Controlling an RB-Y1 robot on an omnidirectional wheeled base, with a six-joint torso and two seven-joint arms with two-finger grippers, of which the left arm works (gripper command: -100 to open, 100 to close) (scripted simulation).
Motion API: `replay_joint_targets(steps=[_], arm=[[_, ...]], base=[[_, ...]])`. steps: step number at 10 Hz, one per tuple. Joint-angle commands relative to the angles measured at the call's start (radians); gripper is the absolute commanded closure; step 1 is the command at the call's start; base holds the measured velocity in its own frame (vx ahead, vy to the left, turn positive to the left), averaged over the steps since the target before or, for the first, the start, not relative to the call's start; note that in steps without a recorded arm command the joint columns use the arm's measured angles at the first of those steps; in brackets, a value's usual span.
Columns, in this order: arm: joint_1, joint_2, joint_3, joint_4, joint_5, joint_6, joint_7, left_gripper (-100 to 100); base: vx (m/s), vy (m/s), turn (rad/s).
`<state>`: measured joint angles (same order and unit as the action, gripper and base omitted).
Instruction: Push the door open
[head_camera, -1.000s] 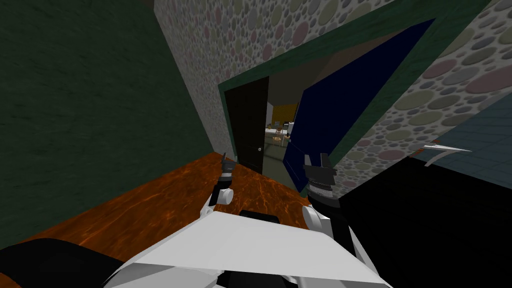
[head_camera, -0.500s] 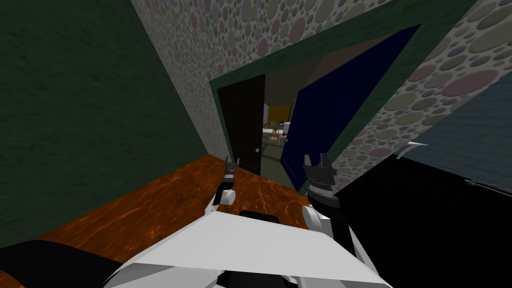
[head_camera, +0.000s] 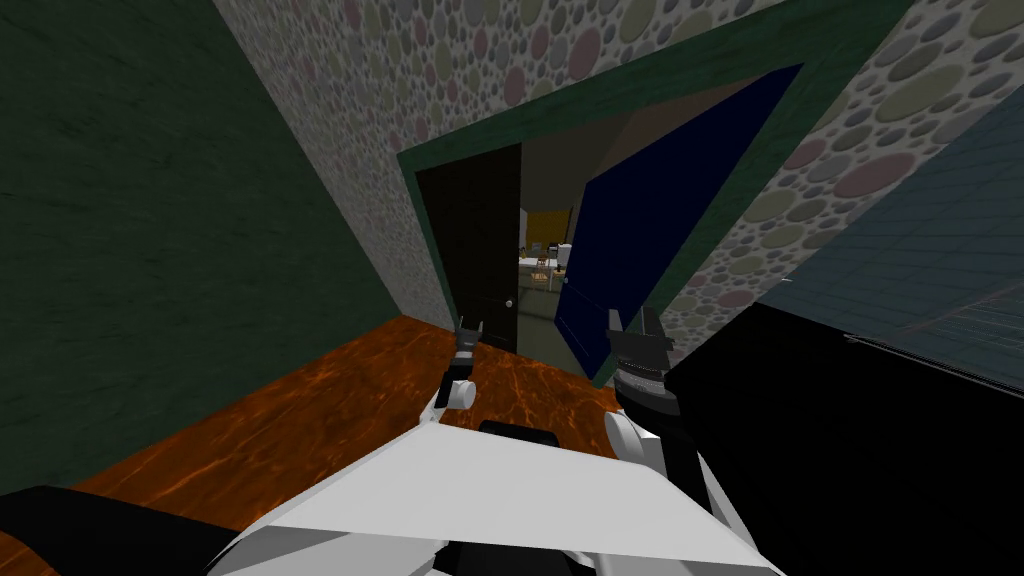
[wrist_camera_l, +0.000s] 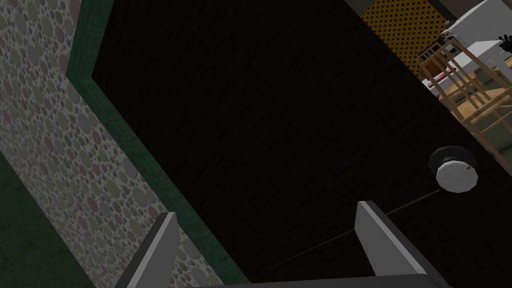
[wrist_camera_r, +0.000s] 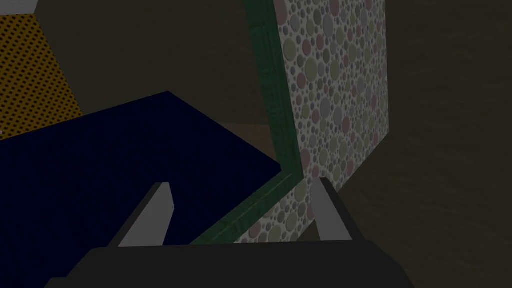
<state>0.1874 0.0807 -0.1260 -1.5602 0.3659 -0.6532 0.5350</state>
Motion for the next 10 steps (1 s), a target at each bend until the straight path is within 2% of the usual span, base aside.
replay_joint_targets(steps=[1, 10], arm=[[-0.009, 0.002, -0.006, 0.038, 0.016, -0.010, 0.037, -100], [-0.095, -0.015, -0.042, 0.303, 0.096, -0.082, 0.215, -100]], base=[[0.086, 0.056, -0.123], [0.079, 0.062, -0.149]])
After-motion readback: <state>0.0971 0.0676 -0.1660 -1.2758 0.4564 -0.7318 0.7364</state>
